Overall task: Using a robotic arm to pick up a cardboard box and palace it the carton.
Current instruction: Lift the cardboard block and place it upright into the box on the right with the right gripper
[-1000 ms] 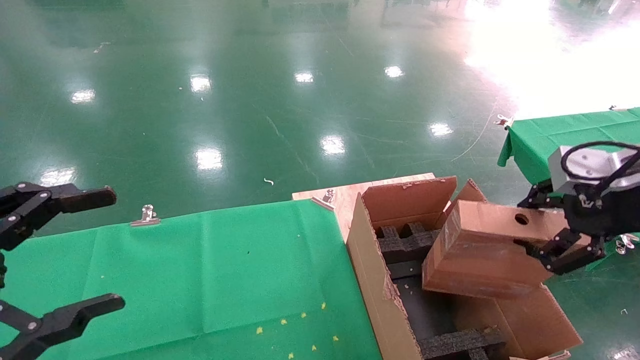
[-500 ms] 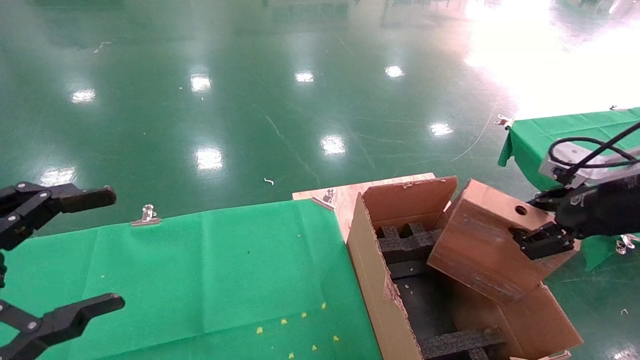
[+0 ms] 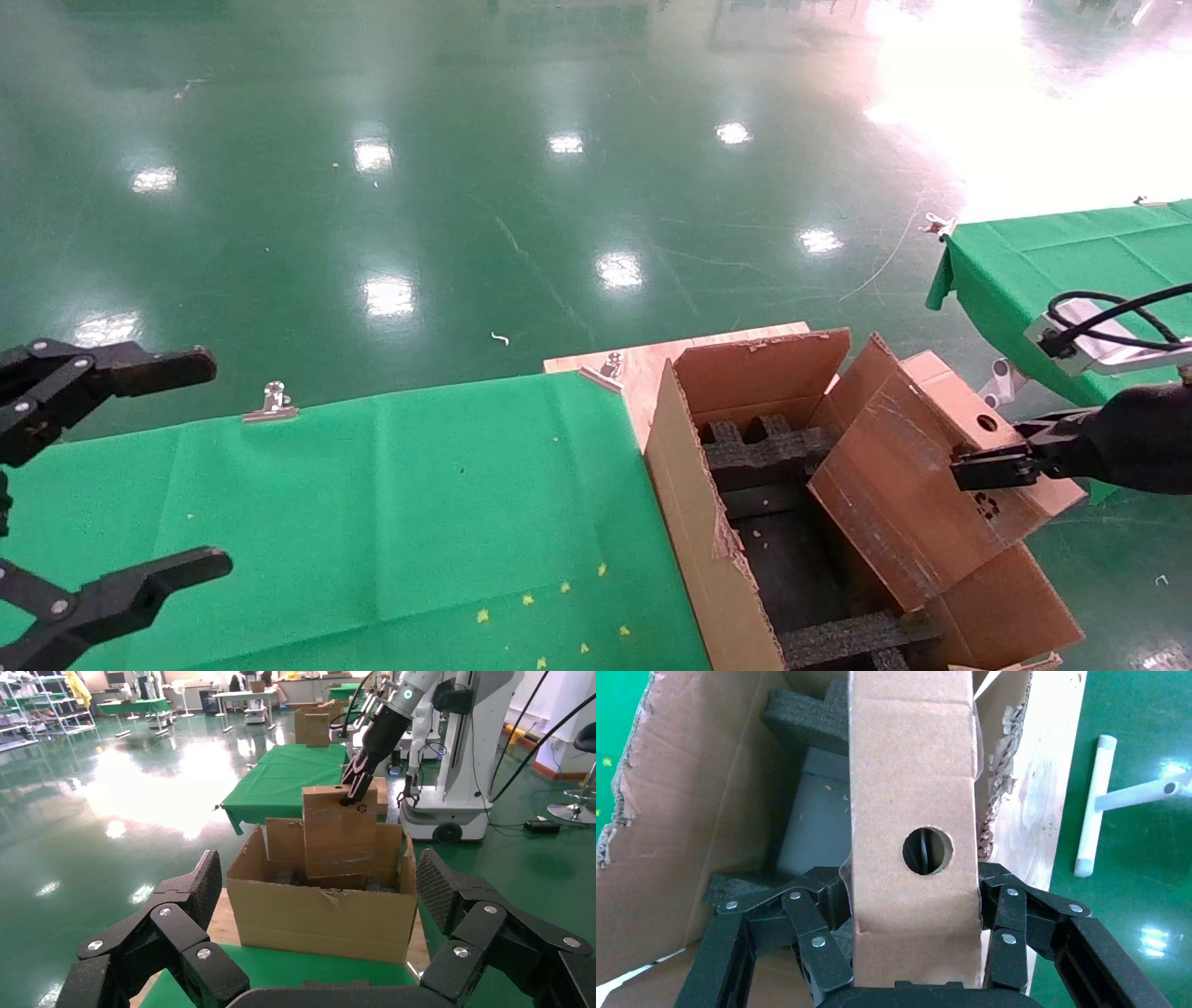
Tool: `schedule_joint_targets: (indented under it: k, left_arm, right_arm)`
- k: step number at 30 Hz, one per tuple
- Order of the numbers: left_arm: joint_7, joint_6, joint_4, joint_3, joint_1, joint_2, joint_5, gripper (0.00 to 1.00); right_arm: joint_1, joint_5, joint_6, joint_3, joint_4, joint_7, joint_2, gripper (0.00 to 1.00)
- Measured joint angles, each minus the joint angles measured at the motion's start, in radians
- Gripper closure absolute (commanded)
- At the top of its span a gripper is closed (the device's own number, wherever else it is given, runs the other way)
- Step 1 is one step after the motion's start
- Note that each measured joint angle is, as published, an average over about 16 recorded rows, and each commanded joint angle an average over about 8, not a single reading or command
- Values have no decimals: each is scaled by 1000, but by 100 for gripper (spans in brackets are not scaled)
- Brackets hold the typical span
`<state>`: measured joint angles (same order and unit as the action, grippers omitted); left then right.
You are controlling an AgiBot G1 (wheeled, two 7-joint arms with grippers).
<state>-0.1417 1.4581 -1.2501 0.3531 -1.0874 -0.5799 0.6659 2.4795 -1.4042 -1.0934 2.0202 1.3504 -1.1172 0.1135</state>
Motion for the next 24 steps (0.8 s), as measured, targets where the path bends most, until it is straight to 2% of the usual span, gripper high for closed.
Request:
schedule_joint_targets:
  k: [13, 24]
  left_arm:
    - [0, 0, 0, 0, 0, 0, 0, 0]
    - [0, 0, 0, 0, 0, 0, 0, 0]
  right_arm:
    - [-22, -24, 47, 16, -2, -61, 9, 100]
    - [-86, -83, 133, 59, 6, -181, 84, 100]
